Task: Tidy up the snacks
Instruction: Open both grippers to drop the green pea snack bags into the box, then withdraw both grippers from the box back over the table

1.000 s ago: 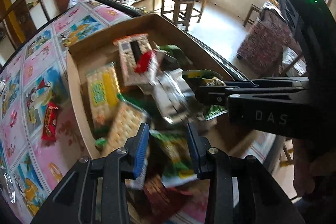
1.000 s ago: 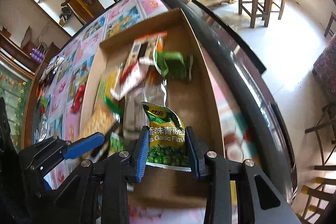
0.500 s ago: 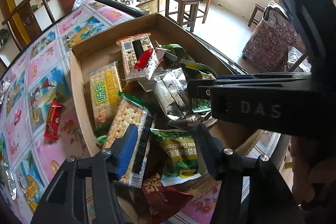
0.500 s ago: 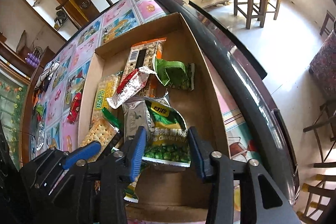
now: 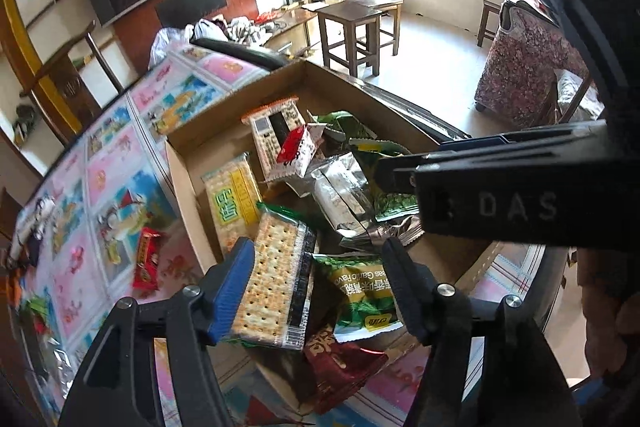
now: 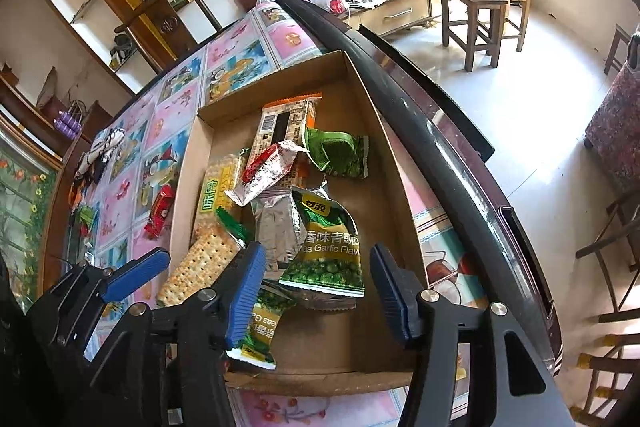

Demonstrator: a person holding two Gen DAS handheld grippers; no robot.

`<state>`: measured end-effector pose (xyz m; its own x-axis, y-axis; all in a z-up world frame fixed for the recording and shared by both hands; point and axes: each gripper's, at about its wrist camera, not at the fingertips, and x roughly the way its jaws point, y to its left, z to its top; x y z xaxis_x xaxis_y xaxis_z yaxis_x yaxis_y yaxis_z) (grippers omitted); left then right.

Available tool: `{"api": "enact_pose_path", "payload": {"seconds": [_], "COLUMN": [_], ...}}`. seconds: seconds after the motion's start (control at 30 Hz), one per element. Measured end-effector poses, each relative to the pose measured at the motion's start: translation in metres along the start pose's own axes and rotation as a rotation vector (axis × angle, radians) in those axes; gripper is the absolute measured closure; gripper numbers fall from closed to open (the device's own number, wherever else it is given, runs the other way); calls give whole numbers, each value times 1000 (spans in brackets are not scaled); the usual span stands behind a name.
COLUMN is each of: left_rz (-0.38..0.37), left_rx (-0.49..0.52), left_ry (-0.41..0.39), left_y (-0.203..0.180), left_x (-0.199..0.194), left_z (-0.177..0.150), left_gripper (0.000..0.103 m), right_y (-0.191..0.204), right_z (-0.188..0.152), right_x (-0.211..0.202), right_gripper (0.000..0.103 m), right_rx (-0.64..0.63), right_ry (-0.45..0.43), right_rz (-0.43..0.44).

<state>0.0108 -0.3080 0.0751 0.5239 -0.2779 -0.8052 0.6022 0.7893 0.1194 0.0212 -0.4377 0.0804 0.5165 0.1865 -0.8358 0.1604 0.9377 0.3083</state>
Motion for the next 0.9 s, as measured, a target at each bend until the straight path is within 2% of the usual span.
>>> {"api": "enact_pose_path", "payload": {"seconds": [0.2, 0.4, 0.7, 0.9], "left_rz": [27, 46, 74, 94], "left_rx": [48, 52, 16, -44], "left_ry": [-31, -45, -54, -66], "left_y": [-6, -4, 10, 31], "left_x": [-10, -16, -28, -40], "left_z": [-3, -6, -19, -29], "left_gripper": [37, 37, 37, 37], "right_y": [-2, -1, 17, 38], "right_z": [0, -1, -3, -3], "right_x": [-7, -13, -12, -11], "right_gripper": [45, 45, 43, 43], "right_rx": [29, 56, 38, 1], "right_ry": [-19, -32, -30, -34], "right_rz": [16, 25, 40, 56]}}
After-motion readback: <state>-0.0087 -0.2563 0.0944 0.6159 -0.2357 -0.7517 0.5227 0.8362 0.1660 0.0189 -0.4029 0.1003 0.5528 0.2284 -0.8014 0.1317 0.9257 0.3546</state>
